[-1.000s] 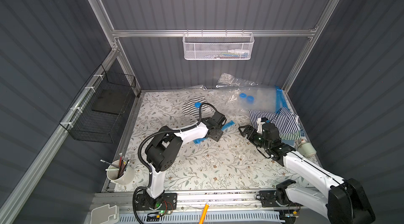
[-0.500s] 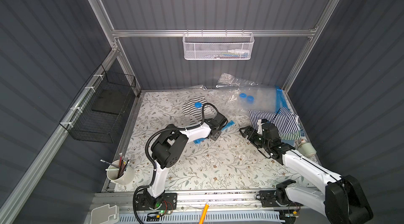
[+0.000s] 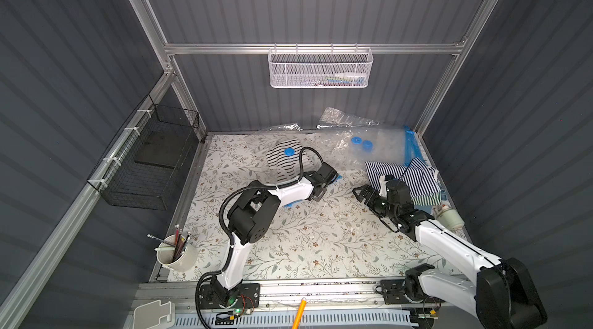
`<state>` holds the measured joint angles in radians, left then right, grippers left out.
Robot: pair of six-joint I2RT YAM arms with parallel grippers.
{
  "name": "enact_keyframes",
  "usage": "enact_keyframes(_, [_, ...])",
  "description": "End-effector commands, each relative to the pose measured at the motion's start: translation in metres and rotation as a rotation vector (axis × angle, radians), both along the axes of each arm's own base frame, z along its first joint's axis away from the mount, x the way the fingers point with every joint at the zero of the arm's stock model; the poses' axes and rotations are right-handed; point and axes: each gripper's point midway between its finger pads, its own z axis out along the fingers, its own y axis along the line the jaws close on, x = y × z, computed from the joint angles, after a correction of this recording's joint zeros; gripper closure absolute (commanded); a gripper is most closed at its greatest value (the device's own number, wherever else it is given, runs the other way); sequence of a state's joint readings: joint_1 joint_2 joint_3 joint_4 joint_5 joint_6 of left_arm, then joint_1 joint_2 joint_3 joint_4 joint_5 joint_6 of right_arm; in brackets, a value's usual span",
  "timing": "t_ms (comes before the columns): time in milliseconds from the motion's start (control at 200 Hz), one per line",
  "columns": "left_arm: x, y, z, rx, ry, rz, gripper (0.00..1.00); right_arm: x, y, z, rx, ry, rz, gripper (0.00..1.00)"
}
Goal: Take the tank top out of the vacuum bag
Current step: Open the vacuum bag at the center of the board.
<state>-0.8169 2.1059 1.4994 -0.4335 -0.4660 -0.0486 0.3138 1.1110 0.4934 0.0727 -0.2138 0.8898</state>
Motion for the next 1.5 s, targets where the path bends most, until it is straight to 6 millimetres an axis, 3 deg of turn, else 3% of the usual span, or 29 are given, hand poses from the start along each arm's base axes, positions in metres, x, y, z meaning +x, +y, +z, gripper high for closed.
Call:
enact_keyframes(0, [0.006,-0.001,0.002,0.019,-0.018,0.023,0.66,-0.004,-0.002,-0.006,-0.009,0.022,0.006,0.08])
enact_keyframes(95, [0.007,-0.002,-0.002,0.027,-0.009,0.019,0.67,-0.004,-0.003,-0.007,-0.010,0.025,0.003,0.08])
enact_keyframes(200, [0.007,-0.003,-0.006,0.038,0.000,0.017,1.00,-0.005,-0.004,-0.009,-0.014,0.030,-0.001,0.08])
enact_keyframes(380, [0.008,-0.003,0.003,0.026,-0.011,0.021,1.00,-0.005,-0.003,-0.010,-0.005,0.027,0.004,0.08])
enact_keyframes(665, [0.001,-0.023,0.074,-0.229,-0.058,0.027,1.00,-0.005,0.010,-0.019,0.024,0.043,0.041,0.09])
enact_keyframes(775, [0.002,-0.025,0.086,-0.259,-0.074,0.029,1.00,-0.001,0.020,-0.018,0.032,0.035,0.062,0.10])
enact_keyframes(1031, [-0.011,-0.050,0.081,-0.385,0.046,0.009,1.00,0.014,0.039,0.007,0.067,-0.050,0.091,0.14])
enact_keyframes(1156, [-0.013,-0.054,0.086,-0.428,0.062,0.020,1.00,0.019,0.044,0.009,0.069,-0.050,0.104,0.22])
enact_keyframes(1496, [-0.025,-0.071,0.089,-0.532,0.142,0.005,1.00,0.030,0.063,0.001,0.057,-0.039,0.132,0.22])
